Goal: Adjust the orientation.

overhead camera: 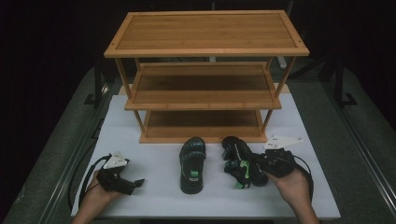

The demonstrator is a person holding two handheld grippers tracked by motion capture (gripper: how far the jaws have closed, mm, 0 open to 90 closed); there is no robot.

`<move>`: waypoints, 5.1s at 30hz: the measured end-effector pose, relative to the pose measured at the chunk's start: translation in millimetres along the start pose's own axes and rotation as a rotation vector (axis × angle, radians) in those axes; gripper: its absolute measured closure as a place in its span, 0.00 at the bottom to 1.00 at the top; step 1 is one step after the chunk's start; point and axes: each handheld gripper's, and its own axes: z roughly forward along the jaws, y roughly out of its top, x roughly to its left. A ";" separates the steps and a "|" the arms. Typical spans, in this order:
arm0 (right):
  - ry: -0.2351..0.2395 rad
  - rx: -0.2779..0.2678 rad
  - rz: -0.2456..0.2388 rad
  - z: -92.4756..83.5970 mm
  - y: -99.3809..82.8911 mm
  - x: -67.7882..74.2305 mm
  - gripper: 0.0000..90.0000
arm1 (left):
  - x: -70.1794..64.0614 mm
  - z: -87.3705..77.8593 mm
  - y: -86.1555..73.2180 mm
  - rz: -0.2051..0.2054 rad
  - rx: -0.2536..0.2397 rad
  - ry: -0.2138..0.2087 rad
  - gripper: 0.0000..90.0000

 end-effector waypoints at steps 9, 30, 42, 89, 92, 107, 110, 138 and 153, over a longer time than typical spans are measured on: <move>0.001 -0.001 0.032 -2.7 -1.8 -16.3 1.00 | -0.3 0.2 -0.1 -0.005 -0.003 0.001 0.00; 0.060 -0.037 0.154 -0.7 -20.0 -60.6 1.00 | 0.0 0.1 0.0 -0.002 0.000 0.000 0.00; 0.029 0.010 0.216 13.0 -38.4 -82.8 1.00 | 0.0 0.1 0.0 -0.002 0.000 -0.001 0.00; 0.285 -0.012 0.007 23.0 10.4 -83.8 0.51 | 0.0 0.3 0.0 -0.004 -0.002 0.000 0.00; 0.286 0.023 -0.035 29.4 10.5 -80.4 0.48 | -0.1 0.3 0.0 -0.005 -0.002 0.000 0.00; 0.295 0.027 -0.061 25.2 7.2 -76.1 0.75 | 0.0 0.3 0.0 -0.005 -0.002 0.000 0.00; 0.293 0.013 -0.054 23.5 5.7 -75.2 0.76 | -0.1 0.3 0.0 -0.005 -0.003 0.001 0.00; 0.354 -0.053 -0.096 28.9 35.4 -22.7 0.76 | 0.2 0.3 0.1 -0.007 -0.002 -0.002 0.00; 0.352 -0.025 -0.112 60.8 44.7 -6.0 0.76 | 0.3 0.3 0.1 -0.006 -0.001 -0.002 0.00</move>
